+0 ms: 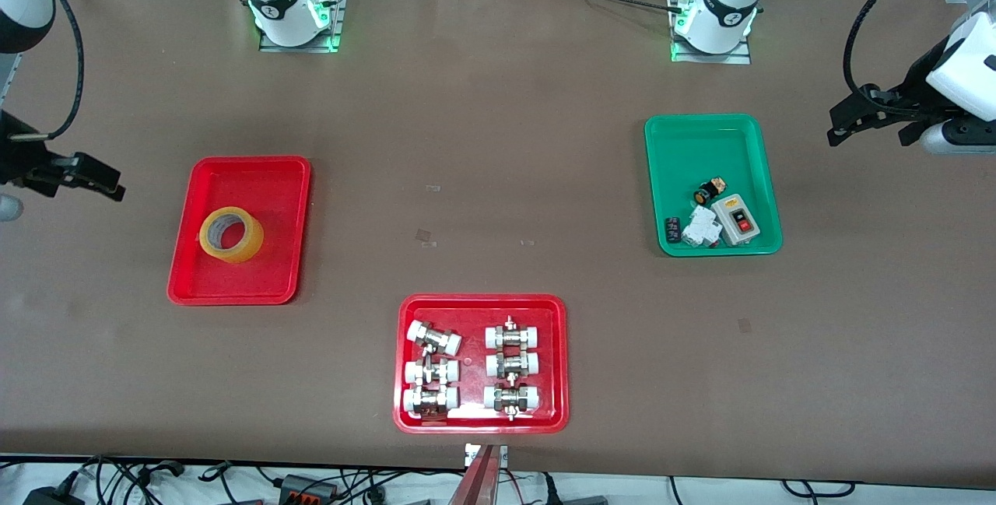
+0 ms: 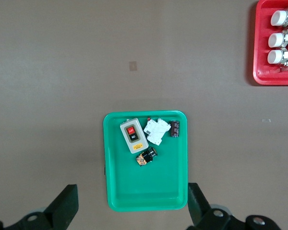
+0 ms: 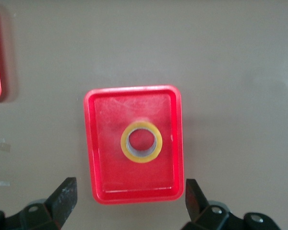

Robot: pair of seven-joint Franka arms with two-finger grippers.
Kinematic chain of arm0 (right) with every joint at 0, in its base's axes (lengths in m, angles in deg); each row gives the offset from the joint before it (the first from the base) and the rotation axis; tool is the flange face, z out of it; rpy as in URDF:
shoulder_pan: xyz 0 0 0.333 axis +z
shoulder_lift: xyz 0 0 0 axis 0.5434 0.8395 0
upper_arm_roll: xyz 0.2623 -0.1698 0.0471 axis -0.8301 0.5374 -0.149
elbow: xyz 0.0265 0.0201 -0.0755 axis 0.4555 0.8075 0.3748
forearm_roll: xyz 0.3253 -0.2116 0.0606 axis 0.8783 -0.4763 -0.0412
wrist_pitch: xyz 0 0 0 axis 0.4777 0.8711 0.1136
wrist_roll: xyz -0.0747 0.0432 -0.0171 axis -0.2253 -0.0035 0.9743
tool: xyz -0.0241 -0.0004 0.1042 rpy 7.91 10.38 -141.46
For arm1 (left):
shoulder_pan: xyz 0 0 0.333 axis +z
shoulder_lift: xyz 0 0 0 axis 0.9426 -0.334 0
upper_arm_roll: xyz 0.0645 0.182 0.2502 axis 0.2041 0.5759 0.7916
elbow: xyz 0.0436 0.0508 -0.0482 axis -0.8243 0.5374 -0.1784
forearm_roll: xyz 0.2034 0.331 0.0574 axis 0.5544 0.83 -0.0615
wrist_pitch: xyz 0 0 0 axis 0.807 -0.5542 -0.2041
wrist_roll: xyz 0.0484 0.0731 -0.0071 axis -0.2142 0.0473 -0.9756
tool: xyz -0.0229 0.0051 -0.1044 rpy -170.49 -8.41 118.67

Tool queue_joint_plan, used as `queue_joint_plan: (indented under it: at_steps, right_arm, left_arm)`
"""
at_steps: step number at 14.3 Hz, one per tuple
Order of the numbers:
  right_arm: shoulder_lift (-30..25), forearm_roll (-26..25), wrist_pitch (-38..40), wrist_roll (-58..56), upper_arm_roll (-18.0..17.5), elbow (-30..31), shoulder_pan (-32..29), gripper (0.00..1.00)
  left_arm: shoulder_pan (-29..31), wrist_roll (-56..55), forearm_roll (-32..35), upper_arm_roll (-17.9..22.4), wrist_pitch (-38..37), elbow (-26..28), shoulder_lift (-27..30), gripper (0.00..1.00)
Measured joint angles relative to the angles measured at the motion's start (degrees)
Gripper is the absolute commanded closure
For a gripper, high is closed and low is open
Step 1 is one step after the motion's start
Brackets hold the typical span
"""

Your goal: Left arm passes tape to right arm into tray

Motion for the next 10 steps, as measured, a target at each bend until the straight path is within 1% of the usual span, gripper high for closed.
queue_joint_plan:
  at_steps: [3, 10]
  right_arm:
    - [-2.33, 0.00, 0.01, 0.00, -0.02, 2.29, 0.09, 0.00]
    - [-2.75, 0.01, 0.91, 0.00, -0.11, 2.36, 0.34, 0.00]
  left_arm:
    - [0.23, 0.01, 0.00, 0.03, 0.00, 0.00, -0.01, 0.00]
    - [0.33, 0.05, 0.00, 0.10, -0.06, 0.00, -0.01, 0.00]
